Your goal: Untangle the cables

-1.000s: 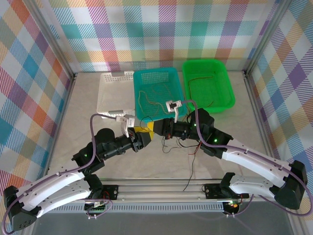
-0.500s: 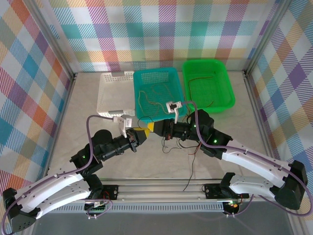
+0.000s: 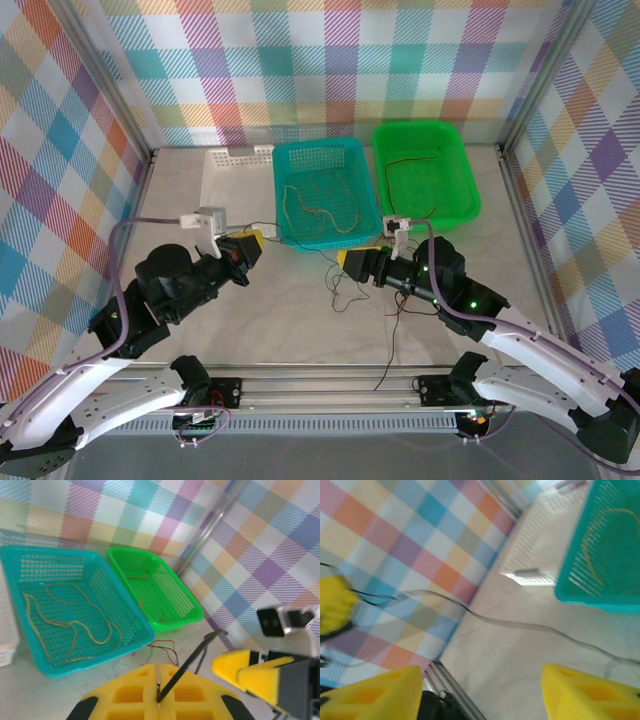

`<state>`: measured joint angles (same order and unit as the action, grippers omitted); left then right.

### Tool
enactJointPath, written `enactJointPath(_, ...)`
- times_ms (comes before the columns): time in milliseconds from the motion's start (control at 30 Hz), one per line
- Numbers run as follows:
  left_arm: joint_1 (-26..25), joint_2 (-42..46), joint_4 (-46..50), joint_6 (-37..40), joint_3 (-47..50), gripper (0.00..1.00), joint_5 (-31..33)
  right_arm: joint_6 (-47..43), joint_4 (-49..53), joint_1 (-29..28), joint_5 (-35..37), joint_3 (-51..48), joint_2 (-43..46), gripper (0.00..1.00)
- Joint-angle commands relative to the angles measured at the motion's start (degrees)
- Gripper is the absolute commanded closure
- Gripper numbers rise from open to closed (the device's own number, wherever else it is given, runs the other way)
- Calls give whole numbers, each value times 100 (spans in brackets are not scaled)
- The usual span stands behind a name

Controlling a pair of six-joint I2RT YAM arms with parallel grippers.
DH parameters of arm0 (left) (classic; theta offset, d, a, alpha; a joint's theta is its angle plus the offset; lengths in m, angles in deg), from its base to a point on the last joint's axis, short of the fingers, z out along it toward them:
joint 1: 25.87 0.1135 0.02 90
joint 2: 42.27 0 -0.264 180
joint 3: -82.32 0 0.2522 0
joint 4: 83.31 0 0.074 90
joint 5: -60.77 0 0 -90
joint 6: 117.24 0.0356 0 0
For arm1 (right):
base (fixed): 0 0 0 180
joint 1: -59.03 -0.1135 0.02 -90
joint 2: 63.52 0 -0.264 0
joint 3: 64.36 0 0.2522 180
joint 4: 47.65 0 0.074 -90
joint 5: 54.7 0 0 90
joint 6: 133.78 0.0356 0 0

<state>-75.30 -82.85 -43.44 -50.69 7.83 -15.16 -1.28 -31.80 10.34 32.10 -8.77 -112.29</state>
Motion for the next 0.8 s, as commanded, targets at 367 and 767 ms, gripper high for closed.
enactJointPath(367, 109, -519, 1612, 478, -2066, 100, 447, -581, -84, 43, 1152, -610, -1625, 23)
enactJointPath(767, 103, -651, 2179, 905, -3181, 100, 913, -765, -816, 43, 1225, -1006, -2416, 45)
